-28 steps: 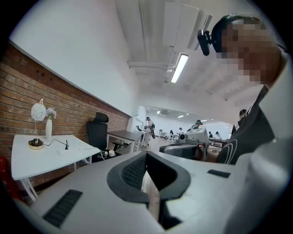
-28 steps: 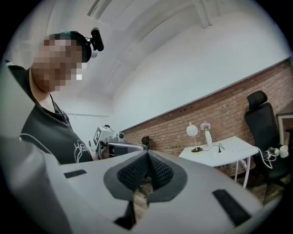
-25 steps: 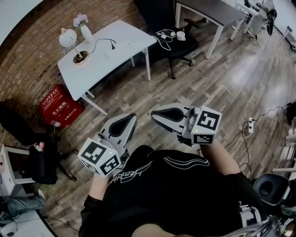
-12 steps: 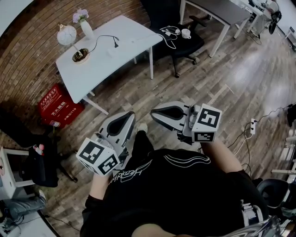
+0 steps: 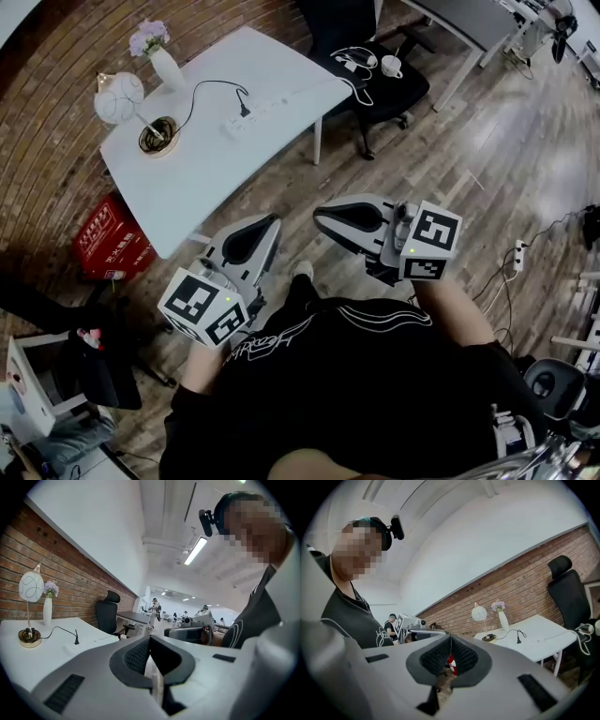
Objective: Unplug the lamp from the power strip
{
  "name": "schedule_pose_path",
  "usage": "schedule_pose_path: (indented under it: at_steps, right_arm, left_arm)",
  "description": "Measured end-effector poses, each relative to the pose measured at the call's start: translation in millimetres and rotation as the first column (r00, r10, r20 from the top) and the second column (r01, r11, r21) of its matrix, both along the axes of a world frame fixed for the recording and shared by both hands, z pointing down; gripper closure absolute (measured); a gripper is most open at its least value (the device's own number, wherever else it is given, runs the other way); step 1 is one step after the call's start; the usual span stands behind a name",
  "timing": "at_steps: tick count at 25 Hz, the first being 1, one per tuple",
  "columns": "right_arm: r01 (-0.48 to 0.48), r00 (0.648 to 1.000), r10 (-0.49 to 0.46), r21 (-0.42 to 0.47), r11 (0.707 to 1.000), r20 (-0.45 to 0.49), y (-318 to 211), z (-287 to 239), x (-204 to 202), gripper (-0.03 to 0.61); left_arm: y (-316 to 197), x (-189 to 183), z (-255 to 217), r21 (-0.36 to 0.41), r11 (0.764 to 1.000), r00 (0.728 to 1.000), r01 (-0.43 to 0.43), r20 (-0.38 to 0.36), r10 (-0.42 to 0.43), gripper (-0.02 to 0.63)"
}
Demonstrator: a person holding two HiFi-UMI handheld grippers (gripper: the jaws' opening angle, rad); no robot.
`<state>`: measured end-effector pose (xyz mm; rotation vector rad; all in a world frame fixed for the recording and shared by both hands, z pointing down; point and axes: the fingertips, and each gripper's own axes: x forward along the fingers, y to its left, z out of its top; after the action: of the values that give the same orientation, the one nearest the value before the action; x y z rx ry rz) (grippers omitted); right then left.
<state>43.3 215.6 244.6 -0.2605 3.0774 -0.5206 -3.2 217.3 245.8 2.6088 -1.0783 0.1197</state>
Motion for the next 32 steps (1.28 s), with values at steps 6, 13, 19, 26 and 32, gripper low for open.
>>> schedule_pose_path:
  at_steps: [6,13,19,26,32]
  right_arm:
    - [-0.033,0.999,0.032,-0.017,0.999,-0.019,-92.6,3.9,-43.5,0.581]
    - [-0.059,0.998,0.058,-0.025,0.998,-0.028,-157.1,10.5,-75.3,0.581]
    - [-0.107,0.993,0.106,-0.033,0.994,-0.050,-187.6,20.0,-76.0,0.581]
    - [-0.129,0.990,0.124,-0.082,0.988,-0.073,-232.1,48.0,-69.0,0.581]
    - [-0.132,0.988,0.120,-0.125,0.983,-0.095,-285.4,78.4,-68.4,0.581]
  left_arm:
    - [-93.7,-42.4,4.7,0.001,0.999,0.998,-0.043,0.040,0.042,0.611]
    - [-161.0,-76.8,13.0,-0.012,0.998,0.998,-0.060,0.027,0.060,0.611]
    - [-188.1,-86.2,24.2,-0.025,0.998,0.998,-0.057,0.016,0.057,0.611]
    - [-226.7,-94.4,52.7,-0.063,0.998,0.998,-0.012,0.058,0.016,0.611]
    - [-268.5,-108.5,86.4,-0.125,0.991,0.997,0.050,0.069,-0.041,0.611]
